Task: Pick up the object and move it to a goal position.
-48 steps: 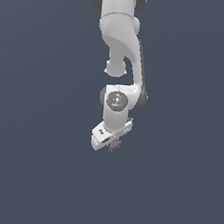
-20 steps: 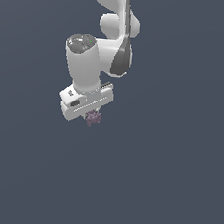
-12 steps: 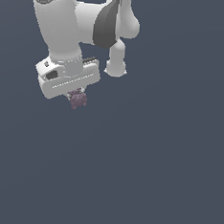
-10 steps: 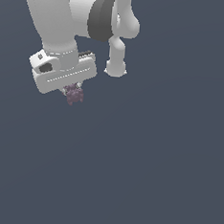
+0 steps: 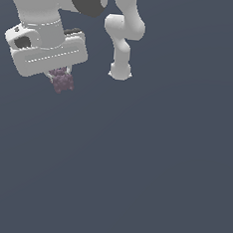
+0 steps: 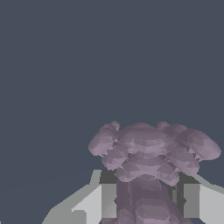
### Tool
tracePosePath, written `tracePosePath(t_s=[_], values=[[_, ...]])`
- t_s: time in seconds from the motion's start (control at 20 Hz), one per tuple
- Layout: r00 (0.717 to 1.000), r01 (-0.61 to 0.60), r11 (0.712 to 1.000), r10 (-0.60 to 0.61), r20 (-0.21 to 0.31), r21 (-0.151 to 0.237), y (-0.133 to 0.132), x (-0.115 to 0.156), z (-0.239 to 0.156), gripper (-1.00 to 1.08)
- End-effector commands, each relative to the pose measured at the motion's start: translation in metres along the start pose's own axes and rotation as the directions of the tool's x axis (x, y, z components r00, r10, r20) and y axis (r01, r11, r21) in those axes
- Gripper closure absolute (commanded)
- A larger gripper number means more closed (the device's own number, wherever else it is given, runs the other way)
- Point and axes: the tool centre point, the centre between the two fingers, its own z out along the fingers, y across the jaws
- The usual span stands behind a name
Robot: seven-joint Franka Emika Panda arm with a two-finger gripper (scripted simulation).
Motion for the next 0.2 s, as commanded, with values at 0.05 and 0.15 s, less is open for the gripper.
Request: tracePosePath(t_s=[0.05, 0.15], values=[[1.0, 0.001, 1.0, -0.001, 0.001, 0.001, 0.0035, -0.0043, -0.0071, 1.08], [1.0, 0.001, 1.0, -0.001, 0.001, 0.001, 0.0041, -0.0048, -0.0079, 1.08]])
